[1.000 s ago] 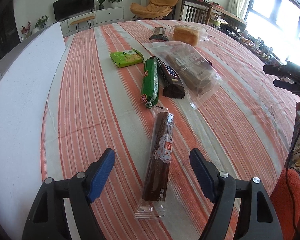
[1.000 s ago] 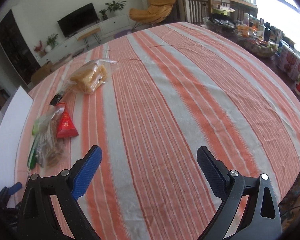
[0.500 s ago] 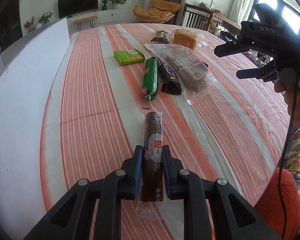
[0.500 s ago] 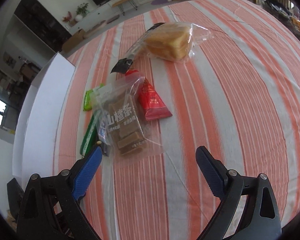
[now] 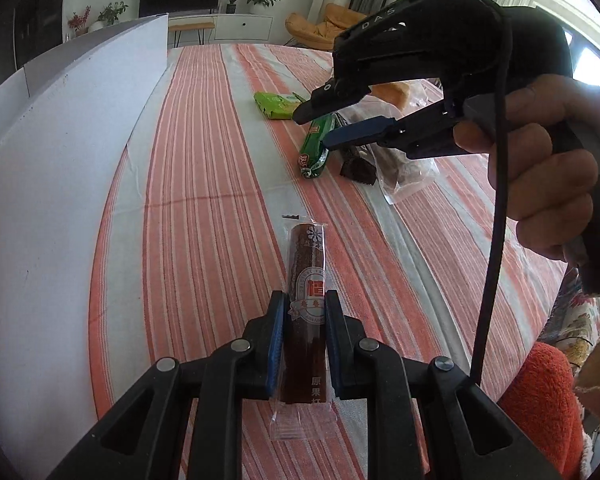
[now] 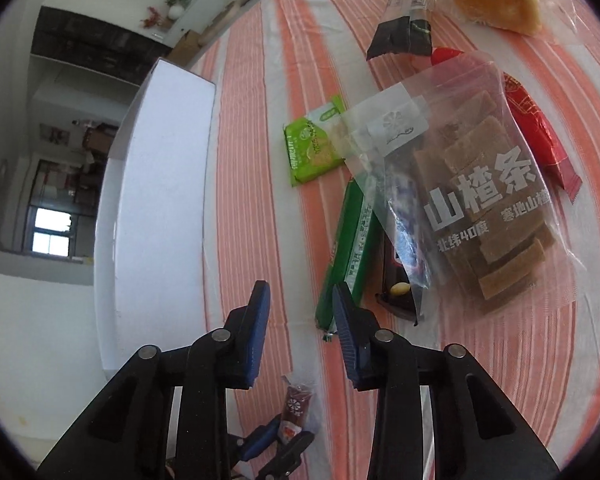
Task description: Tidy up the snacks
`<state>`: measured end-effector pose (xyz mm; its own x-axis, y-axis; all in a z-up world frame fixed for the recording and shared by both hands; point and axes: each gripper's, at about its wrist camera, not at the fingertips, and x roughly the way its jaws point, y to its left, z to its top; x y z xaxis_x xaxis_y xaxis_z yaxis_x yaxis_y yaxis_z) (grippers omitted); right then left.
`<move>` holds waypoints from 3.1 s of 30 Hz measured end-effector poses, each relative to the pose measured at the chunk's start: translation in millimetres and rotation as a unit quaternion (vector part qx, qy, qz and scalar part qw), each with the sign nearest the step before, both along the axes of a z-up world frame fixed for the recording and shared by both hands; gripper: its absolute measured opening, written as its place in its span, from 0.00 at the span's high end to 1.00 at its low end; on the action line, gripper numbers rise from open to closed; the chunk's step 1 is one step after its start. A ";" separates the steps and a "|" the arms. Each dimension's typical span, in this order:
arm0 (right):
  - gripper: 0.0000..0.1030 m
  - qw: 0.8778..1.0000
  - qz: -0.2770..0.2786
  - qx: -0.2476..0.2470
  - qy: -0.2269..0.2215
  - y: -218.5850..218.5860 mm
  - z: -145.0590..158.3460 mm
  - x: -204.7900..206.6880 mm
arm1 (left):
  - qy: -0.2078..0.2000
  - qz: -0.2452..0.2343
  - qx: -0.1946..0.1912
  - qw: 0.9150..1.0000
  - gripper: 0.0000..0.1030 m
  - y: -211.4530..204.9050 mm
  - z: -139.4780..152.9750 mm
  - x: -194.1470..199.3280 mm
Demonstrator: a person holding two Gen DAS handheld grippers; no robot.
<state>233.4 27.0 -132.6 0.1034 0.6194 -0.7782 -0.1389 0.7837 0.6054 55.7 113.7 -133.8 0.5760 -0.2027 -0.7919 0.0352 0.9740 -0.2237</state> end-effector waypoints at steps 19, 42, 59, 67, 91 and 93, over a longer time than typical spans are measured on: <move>0.78 0.997 0.012 -0.058 -0.049 13.4 -3.8 1.2 | -0.002 -0.002 -0.049 0.999 0.83 9.6 12.8 -18.5; 0.66 0.975 0.092 -0.141 -0.143 -100.4 15.9 -103.5 | -0.028 -0.004 -0.079 0.996 0.83 4.5 50.7 -33.0; 0.78 0.977 0.142 -0.094 -0.130 -68.3 23.6 -122.2 | -0.085 0.055 -0.129 0.986 0.83 103.0 133.6 -73.8; 0.77 0.966 0.163 0.118 -0.163 43.6 131.6 -137.9 | -0.078 0.206 0.006 0.976 0.83 224.8 135.0 -76.4; 0.28 0.913 -0.180 -0.273 -0.245 -147.6 18.6 -124.9 | -0.056 -0.025 0.013 0.998 0.05 0.9 103.9 -15.5; 0.28 0.915 -0.193 -0.260 -0.239 -155.9 20.8 -127.6 | -0.047 -0.055 0.021 0.997 0.05 -28.6 93.4 -4.9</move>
